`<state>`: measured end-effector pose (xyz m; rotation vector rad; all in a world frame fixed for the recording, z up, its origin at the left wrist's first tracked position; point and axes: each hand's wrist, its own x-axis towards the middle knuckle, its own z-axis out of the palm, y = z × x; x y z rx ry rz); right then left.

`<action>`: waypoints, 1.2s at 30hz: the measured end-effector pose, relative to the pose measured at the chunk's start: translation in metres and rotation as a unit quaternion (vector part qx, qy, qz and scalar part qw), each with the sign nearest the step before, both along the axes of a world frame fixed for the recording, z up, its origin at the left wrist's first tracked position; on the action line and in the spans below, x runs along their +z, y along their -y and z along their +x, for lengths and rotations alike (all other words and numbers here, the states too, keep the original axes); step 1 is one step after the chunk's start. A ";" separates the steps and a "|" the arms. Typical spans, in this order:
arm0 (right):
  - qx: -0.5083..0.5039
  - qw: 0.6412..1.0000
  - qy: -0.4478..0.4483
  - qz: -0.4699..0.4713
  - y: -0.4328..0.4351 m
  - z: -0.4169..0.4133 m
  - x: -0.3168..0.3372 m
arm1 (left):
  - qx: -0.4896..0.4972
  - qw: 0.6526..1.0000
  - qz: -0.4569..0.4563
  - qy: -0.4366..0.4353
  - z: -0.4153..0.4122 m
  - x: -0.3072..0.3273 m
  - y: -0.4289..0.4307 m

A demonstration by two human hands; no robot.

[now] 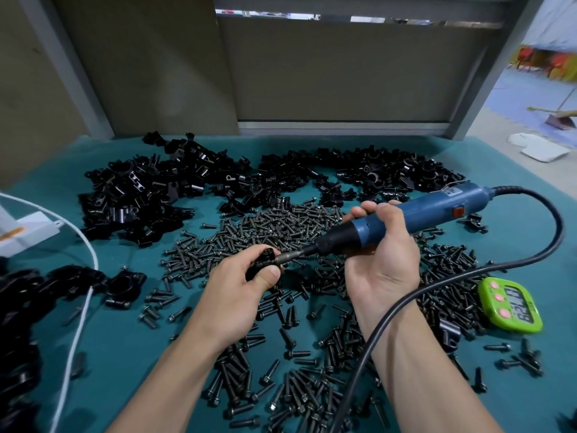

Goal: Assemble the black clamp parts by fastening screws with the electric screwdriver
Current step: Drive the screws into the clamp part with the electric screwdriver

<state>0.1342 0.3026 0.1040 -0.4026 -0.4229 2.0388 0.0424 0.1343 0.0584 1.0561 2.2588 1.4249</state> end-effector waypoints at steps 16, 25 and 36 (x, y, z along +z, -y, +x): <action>0.018 1.000 -0.011 -0.011 -0.001 -0.003 -0.005 | -0.002 1.000 -0.014 0.002 0.003 0.001 0.000; 0.017 1.000 -0.008 -0.019 0.000 -0.004 -0.006 | 0.037 0.998 -0.054 -0.014 0.006 0.005 -0.002; 0.019 1.000 -0.004 -0.012 0.001 -0.004 -0.007 | 0.045 0.995 -0.078 -0.031 0.007 0.007 -0.005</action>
